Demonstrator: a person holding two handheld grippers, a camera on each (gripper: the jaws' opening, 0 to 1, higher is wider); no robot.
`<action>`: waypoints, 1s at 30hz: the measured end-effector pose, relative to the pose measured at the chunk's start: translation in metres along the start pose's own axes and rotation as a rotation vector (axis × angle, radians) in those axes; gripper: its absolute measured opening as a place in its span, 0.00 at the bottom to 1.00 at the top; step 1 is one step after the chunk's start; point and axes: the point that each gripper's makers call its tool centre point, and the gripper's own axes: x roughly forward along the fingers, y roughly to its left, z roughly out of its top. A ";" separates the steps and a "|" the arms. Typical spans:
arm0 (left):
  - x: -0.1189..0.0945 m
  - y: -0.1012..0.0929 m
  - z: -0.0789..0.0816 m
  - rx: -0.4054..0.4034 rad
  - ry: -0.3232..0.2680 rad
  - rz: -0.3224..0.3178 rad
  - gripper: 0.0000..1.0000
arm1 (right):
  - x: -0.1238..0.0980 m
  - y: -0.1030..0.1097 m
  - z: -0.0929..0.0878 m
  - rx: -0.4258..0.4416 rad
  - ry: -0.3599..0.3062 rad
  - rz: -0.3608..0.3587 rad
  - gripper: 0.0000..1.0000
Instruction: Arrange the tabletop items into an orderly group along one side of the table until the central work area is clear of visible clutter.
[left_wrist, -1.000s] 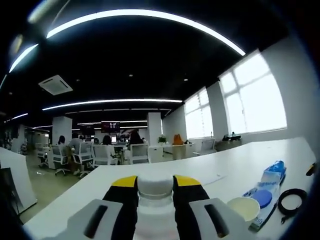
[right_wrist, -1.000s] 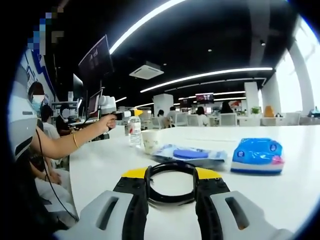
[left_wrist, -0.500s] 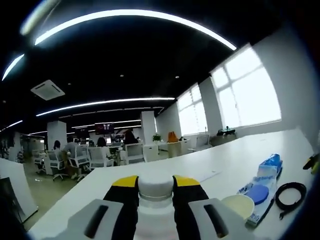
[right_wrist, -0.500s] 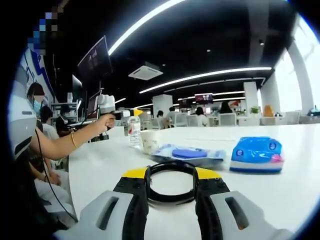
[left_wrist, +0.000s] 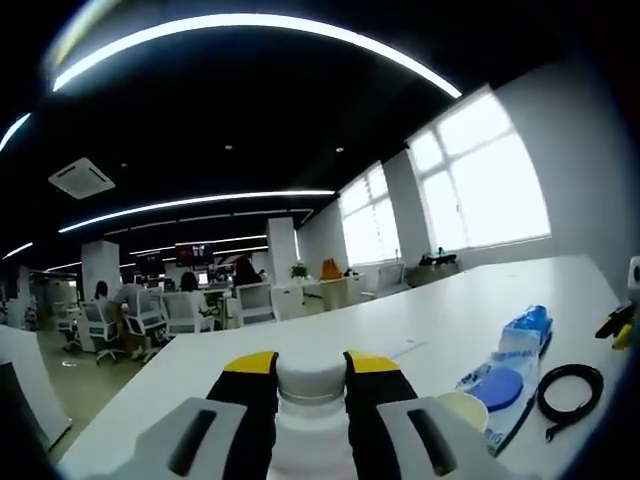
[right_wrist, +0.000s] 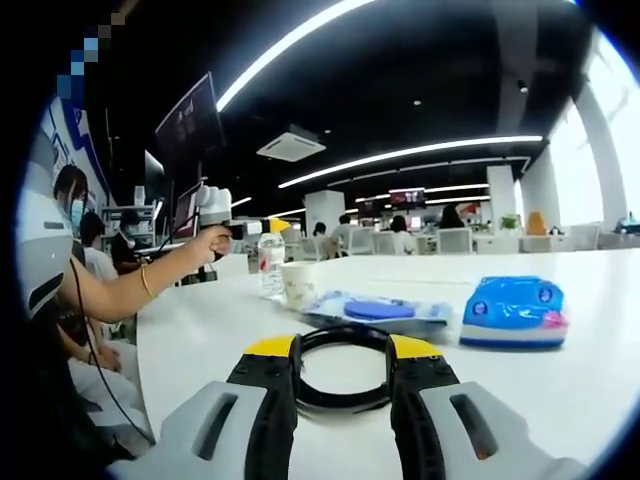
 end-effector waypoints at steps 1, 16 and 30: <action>0.000 -0.001 0.000 0.001 0.001 -0.003 0.23 | 0.000 0.000 0.000 0.001 -0.001 0.000 0.32; 0.003 -0.028 0.007 -0.042 -0.003 -0.055 0.23 | -0.009 -0.004 0.003 0.001 -0.023 -0.017 0.31; -0.001 -0.036 0.010 -0.071 -0.007 -0.050 0.23 | -0.016 -0.006 0.005 0.005 -0.040 -0.025 0.31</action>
